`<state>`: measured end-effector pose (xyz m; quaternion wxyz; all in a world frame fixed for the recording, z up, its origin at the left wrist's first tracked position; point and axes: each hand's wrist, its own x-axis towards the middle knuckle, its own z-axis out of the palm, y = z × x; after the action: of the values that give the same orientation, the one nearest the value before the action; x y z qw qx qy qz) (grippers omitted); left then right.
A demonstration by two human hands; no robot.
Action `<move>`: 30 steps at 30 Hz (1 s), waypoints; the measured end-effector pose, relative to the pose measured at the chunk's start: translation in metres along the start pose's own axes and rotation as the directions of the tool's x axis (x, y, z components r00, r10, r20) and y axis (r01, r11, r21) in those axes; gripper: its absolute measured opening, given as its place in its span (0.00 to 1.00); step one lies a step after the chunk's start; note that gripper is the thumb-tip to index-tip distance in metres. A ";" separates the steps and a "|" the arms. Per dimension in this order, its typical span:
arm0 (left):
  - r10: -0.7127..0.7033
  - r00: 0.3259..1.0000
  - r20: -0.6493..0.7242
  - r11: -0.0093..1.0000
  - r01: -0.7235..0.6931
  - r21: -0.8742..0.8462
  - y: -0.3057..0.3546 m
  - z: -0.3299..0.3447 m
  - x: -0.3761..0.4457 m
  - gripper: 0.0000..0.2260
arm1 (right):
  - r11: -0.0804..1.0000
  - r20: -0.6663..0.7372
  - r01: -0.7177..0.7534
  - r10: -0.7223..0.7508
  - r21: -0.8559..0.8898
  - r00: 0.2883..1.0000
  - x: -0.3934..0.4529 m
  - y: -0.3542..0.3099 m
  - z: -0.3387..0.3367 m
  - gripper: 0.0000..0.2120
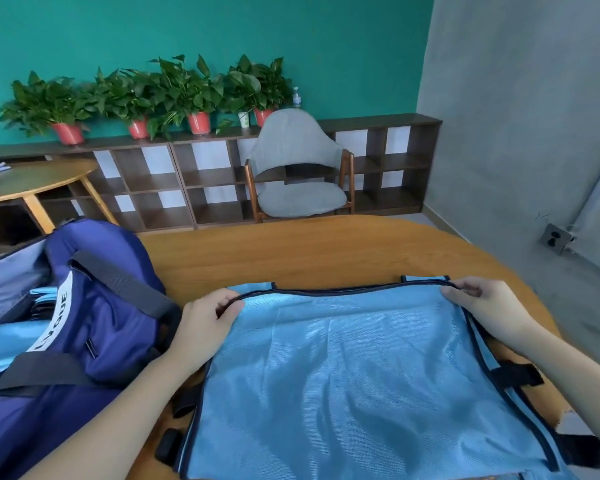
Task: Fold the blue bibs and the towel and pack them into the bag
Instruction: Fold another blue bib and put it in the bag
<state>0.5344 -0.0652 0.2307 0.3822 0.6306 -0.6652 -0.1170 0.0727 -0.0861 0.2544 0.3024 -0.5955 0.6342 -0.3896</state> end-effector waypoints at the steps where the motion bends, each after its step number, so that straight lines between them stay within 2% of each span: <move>1: 0.001 1.000 -0.020 0.999 -0.001 -0.032 0.002 -0.003 -0.002 0.05 | 1.000 0.013 0.003 -0.003 0.027 1.000 -0.002 -0.005 -0.003 0.05; 4: -0.039 0.993 -0.113 0.987 0.020 -0.161 0.013 -0.015 0.000 0.05 | 0.985 0.031 0.000 -0.006 0.174 1.000 -0.003 -0.026 -0.010 0.08; 7: -0.117 0.978 -0.175 0.960 0.066 -0.274 0.022 -0.021 0.017 0.04 | 0.936 -0.052 -0.051 0.074 0.348 0.996 0.012 -0.038 -0.013 0.11; 9: -0.154 0.973 -0.170 0.965 0.111 -0.236 0.021 -0.016 0.029 0.01 | 0.969 -0.079 -0.087 0.107 0.231 0.991 0.024 -0.033 -0.005 0.13; 12: -0.196 0.980 0.013 0.981 0.196 0.008 0.011 0.000 0.037 0.06 | 0.980 -0.046 -0.165 0.161 -0.113 0.986 0.030 -0.014 0.011 0.18; 13: -0.209 0.976 0.063 0.977 0.205 0.061 0.008 0.005 0.037 0.09 | 0.973 -0.048 -0.162 0.156 -0.161 0.987 0.030 -0.008 0.014 0.17; 19: -0.173 0.983 0.061 0.983 0.168 0.075 0.008 0.005 0.035 0.12 | 0.984 -0.022 -0.168 0.167 -0.064 0.986 0.031 -0.004 0.006 0.09; 21: -0.154 0.987 0.039 0.984 0.150 0.093 0.012 0.004 0.033 0.13 | 0.981 -0.062 -0.153 0.147 -0.119 0.987 0.031 -0.008 0.007 0.11; 23: -0.098 0.995 0.029 0.980 0.091 0.178 0.023 0.005 0.027 0.15 | 0.959 -0.141 -0.076 0.039 -0.274 0.989 0.022 -0.020 0.013 0.16; 25: -0.005 0.998 0.063 0.977 -0.008 0.214 0.046 0.011 0.014 0.14 | 0.928 -0.133 0.066 -0.123 -0.367 0.983 -0.001 -0.038 0.031 0.16; 28: 0.066 0.976 0.206 0.983 -0.099 0.153 0.085 0.031 -0.021 0.16 | 0.897 0.120 0.297 -0.273 -0.326 0.955 -0.057 -0.058 0.072 0.18; 30: -0.060 0.932 0.359 0.949 -0.059 0.310 0.101 0.045 -0.047 0.23 | 0.815 0.292 0.414 -0.315 -0.405 0.903 -0.085 -0.053 0.094 0.24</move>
<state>0.4252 -0.0180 0.2473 0.1466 0.6511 -0.7343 -0.1237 0.1892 -0.0139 0.2451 0.1385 -0.7983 0.5454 -0.2147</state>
